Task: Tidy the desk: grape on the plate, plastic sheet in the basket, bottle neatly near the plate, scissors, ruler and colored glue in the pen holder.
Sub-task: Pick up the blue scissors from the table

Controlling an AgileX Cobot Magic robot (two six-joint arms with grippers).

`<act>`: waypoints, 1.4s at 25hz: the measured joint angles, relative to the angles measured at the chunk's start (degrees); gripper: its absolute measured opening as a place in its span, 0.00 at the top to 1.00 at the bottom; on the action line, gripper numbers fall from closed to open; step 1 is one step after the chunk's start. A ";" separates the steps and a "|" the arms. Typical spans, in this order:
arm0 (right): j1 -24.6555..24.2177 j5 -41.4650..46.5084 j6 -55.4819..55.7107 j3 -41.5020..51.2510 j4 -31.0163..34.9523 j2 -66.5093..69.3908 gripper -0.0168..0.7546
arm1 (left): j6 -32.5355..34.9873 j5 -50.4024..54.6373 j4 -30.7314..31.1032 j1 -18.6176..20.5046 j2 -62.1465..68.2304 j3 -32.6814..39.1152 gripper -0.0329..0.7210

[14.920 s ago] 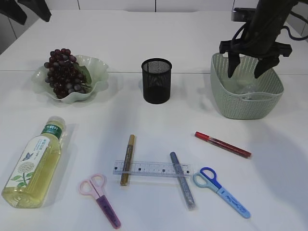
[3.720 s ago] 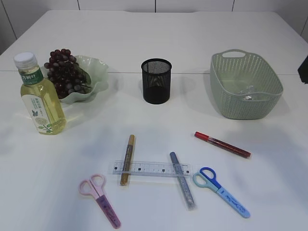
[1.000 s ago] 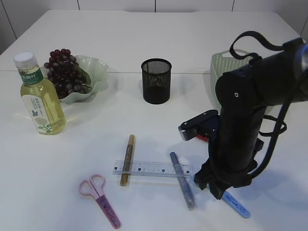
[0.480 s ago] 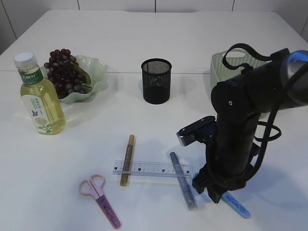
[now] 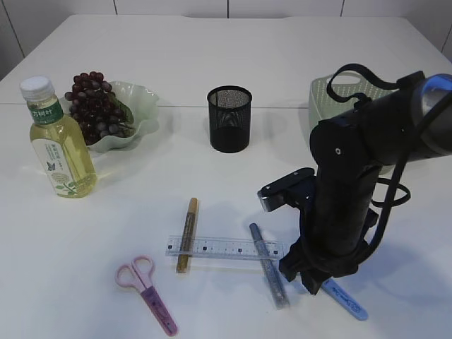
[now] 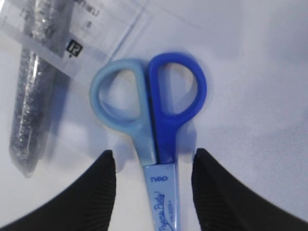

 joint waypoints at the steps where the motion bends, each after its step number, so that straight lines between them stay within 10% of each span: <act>1: 0.00 -0.21 0.00 0.00 0.00 0.10 0.45 | 0.00 0.00 0.00 0.00 0.00 0.00 0.38; 35: 0.00 -0.51 0.00 0.00 0.65 1.31 0.45 | 0.00 0.00 0.05 0.00 0.00 0.00 0.38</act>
